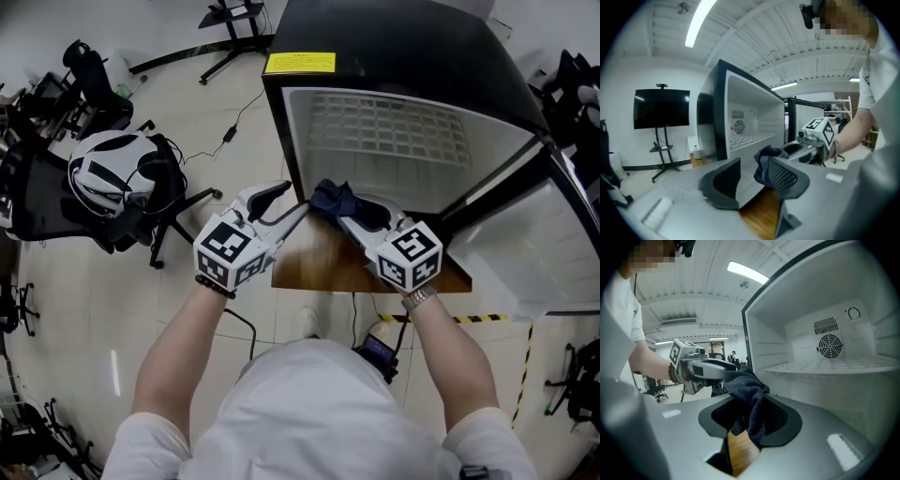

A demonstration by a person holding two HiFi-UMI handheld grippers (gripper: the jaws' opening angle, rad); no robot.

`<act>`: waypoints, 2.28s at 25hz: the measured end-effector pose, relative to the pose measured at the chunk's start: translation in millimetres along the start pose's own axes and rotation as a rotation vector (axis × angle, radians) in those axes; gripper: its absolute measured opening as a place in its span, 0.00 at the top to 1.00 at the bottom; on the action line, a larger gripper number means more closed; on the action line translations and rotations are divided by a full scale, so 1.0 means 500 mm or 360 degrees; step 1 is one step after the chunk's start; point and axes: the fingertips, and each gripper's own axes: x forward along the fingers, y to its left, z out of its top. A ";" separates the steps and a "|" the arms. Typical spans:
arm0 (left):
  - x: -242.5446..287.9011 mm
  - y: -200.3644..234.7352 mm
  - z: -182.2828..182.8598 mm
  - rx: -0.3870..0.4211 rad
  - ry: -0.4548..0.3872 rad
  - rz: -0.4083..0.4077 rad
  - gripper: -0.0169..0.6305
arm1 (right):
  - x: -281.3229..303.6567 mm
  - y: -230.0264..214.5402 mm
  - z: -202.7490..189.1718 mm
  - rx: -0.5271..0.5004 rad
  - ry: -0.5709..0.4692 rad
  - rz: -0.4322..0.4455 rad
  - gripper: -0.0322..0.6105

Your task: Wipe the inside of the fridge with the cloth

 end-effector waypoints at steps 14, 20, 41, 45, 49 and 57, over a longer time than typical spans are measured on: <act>0.055 0.128 -0.068 -0.0059 0.0099 0.0384 0.70 | 0.180 -0.091 -0.096 0.0051 -0.0009 -0.0153 0.74; 0.069 0.127 -0.075 -0.0062 0.0089 0.0370 0.69 | 0.226 -0.094 -0.108 0.0067 -0.0047 -0.0156 0.75; 0.089 0.121 -0.065 -0.0094 0.0024 0.0416 0.69 | 0.284 -0.208 -0.082 -0.0032 -0.0126 -0.0409 0.76; 0.087 0.121 -0.066 -0.0098 0.0022 0.0419 0.69 | 0.300 -0.232 -0.075 -0.0059 -0.0138 -0.0470 0.76; 0.089 0.122 -0.068 -0.0092 0.0027 0.0424 0.69 | 0.313 -0.257 -0.069 -0.0075 -0.0154 -0.0527 0.76; 0.090 0.122 -0.069 -0.0076 0.0030 0.0444 0.69 | 0.331 -0.292 -0.053 -0.0085 -0.0168 -0.0614 0.76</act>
